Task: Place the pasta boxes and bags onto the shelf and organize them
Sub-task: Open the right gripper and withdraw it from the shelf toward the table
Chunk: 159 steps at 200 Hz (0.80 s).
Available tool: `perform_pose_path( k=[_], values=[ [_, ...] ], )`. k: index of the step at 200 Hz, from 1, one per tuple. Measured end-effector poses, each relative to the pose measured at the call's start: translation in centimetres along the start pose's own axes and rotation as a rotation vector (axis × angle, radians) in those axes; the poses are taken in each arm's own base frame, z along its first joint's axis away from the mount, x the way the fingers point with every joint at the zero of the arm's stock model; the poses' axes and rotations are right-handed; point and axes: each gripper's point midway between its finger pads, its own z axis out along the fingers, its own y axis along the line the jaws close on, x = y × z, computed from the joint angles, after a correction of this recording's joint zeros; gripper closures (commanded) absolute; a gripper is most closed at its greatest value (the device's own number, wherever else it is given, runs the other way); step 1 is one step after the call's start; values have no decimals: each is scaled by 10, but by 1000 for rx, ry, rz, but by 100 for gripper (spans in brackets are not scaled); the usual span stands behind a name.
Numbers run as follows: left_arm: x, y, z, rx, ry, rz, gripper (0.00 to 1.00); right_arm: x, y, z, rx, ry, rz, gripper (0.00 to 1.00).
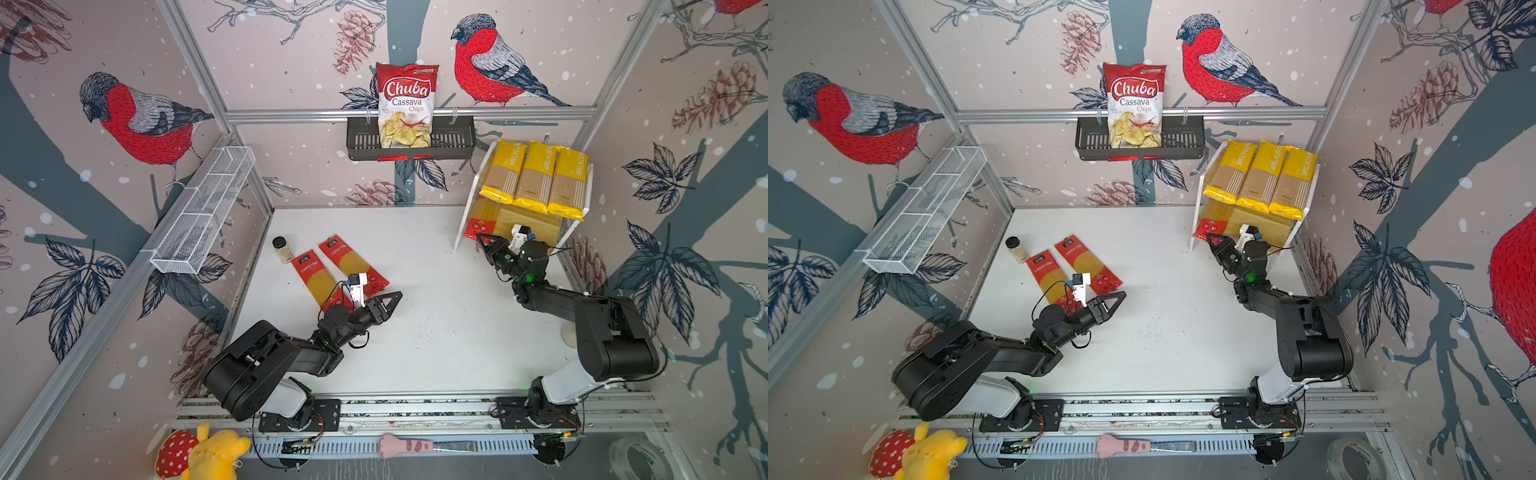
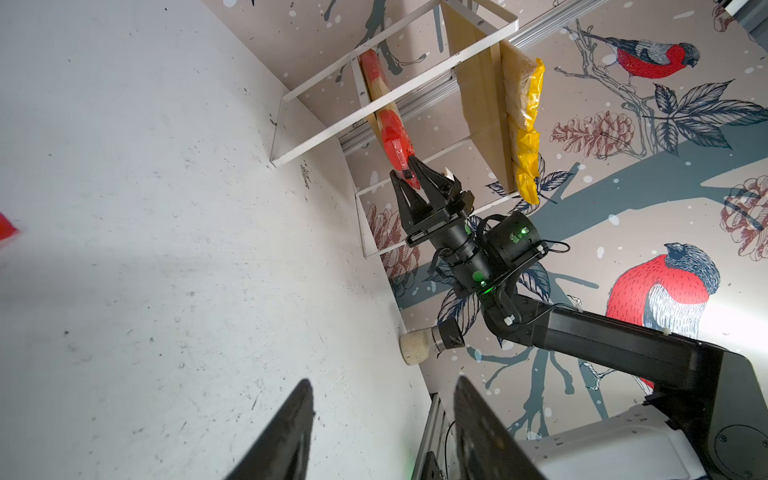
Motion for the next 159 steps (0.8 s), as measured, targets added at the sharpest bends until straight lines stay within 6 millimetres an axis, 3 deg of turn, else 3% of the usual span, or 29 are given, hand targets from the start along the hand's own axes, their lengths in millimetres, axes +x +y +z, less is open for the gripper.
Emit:
perform_pose_path(
  k=[40, 88, 135, 159],
  values=[
    [4, 6, 0, -16, 10, -6, 46, 10, -3, -8, 8, 12, 25, 66],
    [5, 6, -1, -14, 11, -6, 46, 3, 2, -8, -2, -3, 20, 78],
    [4, 4, -1, -12, 7, -4, 46, -1, 4, -5, -5, -5, 18, 79],
    [4, 4, -1, -12, 7, -4, 46, 1, 2, -6, 0, -3, 20, 72]
  ],
)
